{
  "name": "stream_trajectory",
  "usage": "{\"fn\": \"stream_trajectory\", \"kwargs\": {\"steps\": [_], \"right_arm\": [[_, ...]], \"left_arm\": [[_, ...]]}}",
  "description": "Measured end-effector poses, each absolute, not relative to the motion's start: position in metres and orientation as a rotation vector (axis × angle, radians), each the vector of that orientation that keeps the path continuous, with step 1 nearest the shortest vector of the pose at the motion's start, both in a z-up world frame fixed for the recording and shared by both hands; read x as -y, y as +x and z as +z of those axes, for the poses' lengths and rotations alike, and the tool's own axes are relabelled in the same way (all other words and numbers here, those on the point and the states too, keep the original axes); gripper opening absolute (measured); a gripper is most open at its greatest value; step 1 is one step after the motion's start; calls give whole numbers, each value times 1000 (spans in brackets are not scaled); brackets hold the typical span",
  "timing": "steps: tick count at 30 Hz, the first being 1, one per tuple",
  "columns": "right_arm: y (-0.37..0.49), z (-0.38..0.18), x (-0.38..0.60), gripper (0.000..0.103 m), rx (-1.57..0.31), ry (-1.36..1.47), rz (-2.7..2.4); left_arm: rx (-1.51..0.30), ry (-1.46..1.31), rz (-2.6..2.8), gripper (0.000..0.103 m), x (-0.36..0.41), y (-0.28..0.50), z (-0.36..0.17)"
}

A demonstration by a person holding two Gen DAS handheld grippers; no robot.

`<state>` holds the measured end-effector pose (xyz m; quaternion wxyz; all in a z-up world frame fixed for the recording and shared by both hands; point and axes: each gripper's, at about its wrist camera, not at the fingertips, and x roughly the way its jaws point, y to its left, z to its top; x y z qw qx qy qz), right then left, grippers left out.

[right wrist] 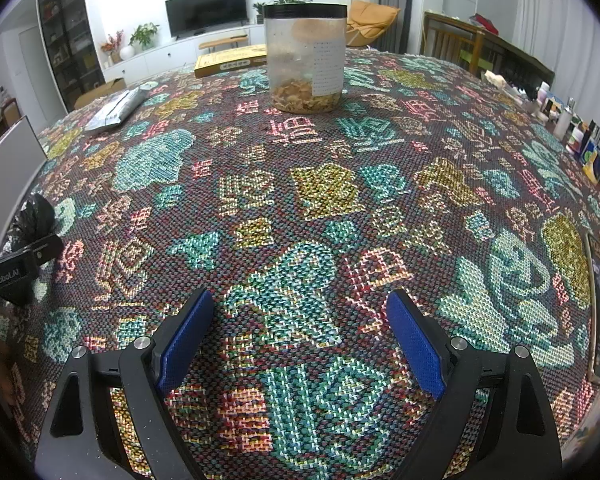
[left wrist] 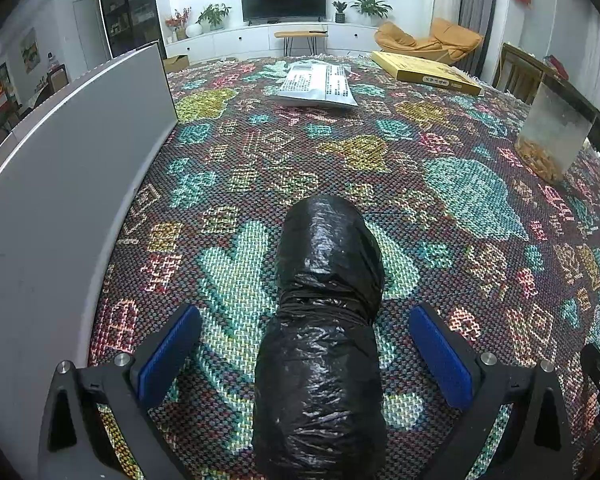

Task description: Organize soft objects

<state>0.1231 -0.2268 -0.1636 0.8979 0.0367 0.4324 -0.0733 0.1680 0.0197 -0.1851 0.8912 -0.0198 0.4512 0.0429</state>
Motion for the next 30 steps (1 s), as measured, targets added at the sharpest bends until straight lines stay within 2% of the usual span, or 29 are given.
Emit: {"fn": "stream_trajectory", "kwargs": {"steps": [26, 30], "right_arm": [[124, -164, 226, 91, -901, 67, -158], [146, -143, 206, 89, -877, -99, -122]], "left_arm": [[-936, -45, 88, 103, -20, 168, -185], [-936, -45, 89, 103, -20, 168, -185]]}}
